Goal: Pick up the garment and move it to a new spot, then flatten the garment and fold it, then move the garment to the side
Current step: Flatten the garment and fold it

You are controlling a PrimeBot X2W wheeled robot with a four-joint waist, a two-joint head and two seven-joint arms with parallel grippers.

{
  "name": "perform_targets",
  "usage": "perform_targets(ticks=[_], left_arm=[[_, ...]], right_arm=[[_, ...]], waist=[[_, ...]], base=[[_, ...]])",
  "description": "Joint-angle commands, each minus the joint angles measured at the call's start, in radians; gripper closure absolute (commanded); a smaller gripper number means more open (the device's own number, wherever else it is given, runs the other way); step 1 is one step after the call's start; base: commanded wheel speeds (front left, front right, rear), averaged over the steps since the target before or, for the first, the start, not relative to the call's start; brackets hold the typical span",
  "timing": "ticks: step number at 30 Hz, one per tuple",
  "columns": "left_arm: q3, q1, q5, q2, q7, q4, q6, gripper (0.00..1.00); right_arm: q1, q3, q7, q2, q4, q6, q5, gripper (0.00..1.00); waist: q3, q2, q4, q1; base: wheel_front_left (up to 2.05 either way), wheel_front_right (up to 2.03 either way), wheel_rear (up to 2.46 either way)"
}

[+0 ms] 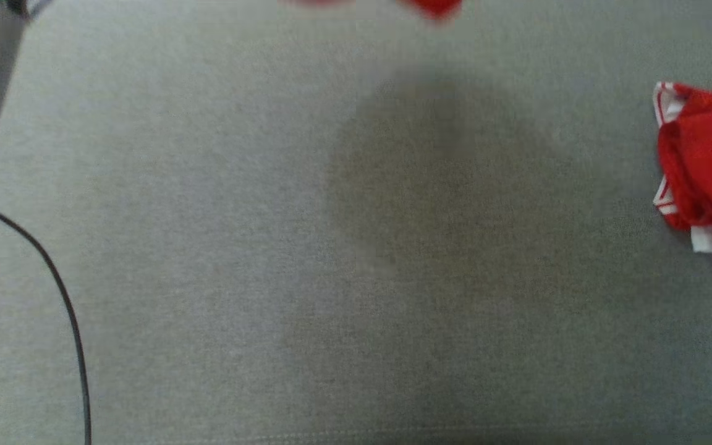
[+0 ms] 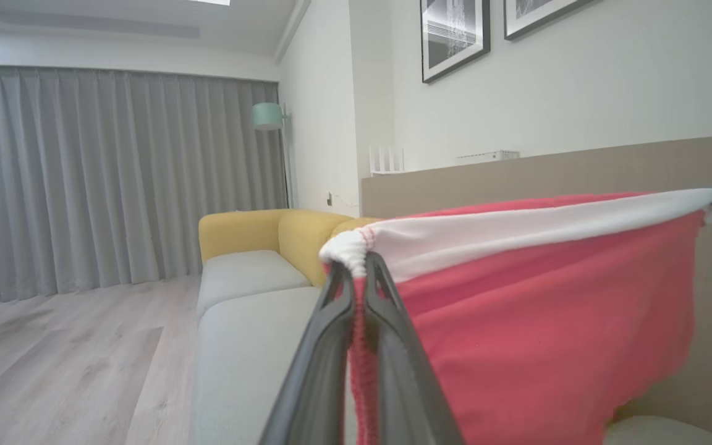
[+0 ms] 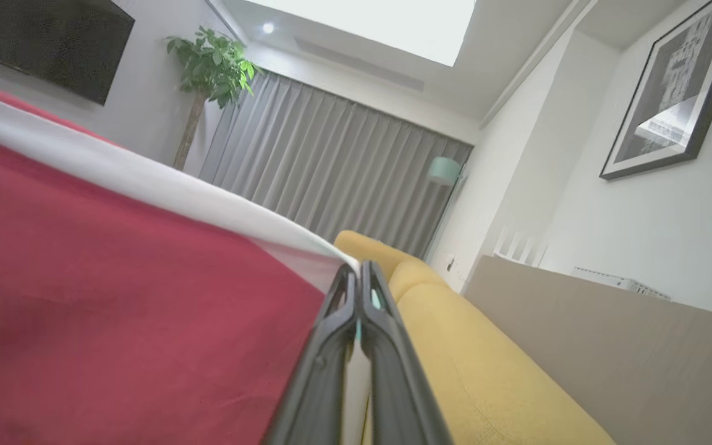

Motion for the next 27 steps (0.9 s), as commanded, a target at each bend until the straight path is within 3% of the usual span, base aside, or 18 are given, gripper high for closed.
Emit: perform_targets(ticks=[1, 7, 13, 17, 27], left_arm=[[0.057, -0.081, 0.038, 0.029, -0.026, 0.028, 0.011, 1.0], [0.092, -0.078, 0.141, -0.005, -0.036, 0.021, -0.008, 1.0], [0.086, 0.078, 0.241, -0.032, -0.036, -0.021, -0.038, 1.0], [0.028, 0.197, 0.297, -0.019, -0.036, -0.061, -0.042, 1.0], [-0.127, 0.458, 0.292, 0.076, -0.036, -0.165, -0.043, 1.0]], right_arm=[[-0.056, -0.03, -0.054, 0.039, 0.044, -0.001, -0.033, 1.0], [-0.083, -0.038, -0.146, 0.111, 0.182, -0.001, -0.062, 1.0], [0.008, 0.038, -0.189, 0.14, 0.309, -0.001, -0.05, 1.0], [0.101, 0.136, -0.207, 0.119, 0.365, -0.001, -0.018, 1.0], [0.302, 0.361, -0.228, 0.014, 0.375, -0.001, 0.125, 1.0]], waist=[[0.072, 0.0, -0.031, -0.0003], [0.114, 0.0, -0.027, -0.0003], [0.147, 0.0, -0.003, -0.0003], [0.13, 0.0, 0.015, -0.0003], [-0.002, 0.0, 0.046, -0.0003]], base=[[0.0, 0.0, 0.0], [0.0, 0.0, 0.0], [0.0, 0.0, 0.0], [0.0, 0.0, 0.0], [0.0, 0.0, 0.0]])
